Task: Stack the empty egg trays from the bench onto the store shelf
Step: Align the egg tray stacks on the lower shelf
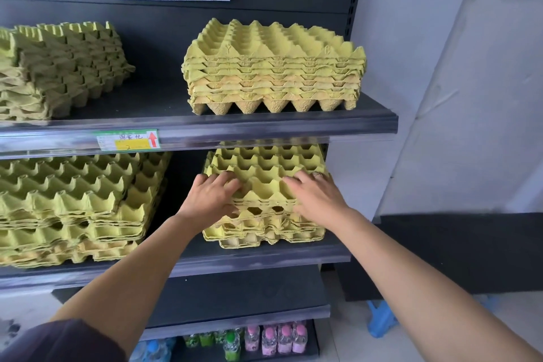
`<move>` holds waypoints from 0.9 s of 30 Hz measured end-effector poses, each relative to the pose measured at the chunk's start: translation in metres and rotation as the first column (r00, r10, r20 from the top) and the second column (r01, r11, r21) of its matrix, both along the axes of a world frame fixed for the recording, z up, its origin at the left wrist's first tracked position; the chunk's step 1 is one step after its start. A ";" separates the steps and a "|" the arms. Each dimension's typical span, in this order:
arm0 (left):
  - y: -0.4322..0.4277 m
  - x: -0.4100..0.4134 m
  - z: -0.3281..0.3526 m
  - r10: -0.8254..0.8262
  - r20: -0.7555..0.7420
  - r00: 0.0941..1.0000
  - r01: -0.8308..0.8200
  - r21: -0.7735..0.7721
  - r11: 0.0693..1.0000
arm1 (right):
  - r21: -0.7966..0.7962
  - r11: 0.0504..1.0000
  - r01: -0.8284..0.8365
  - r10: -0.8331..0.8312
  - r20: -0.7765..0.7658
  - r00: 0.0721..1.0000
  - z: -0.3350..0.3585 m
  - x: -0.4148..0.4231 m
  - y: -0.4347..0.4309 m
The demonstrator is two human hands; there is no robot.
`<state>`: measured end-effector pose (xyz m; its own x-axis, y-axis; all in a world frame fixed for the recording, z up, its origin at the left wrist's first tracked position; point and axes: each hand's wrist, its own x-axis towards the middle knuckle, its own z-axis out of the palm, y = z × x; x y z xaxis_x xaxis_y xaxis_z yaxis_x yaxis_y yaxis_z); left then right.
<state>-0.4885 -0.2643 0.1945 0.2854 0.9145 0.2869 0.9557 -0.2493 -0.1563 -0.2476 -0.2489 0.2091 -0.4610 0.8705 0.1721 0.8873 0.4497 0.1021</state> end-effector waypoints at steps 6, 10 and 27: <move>0.011 0.010 -0.007 0.116 0.026 0.993 -0.115 -0.013 0.993 | -0.006 1.000 -0.012 0.012 -0.010 1.000 0.000 -0.003 0.032; 0.016 0.012 -0.020 0.138 0.003 0.990 -0.137 -0.112 0.984 | -0.127 0.992 0.018 -0.014 0.038 0.999 -0.014 -0.003 0.042; 0.014 0.011 -0.033 0.108 0.008 0.994 -0.108 -0.018 0.994 | -0.111 0.994 0.019 -0.021 -0.012 1.000 -0.019 -0.003 0.045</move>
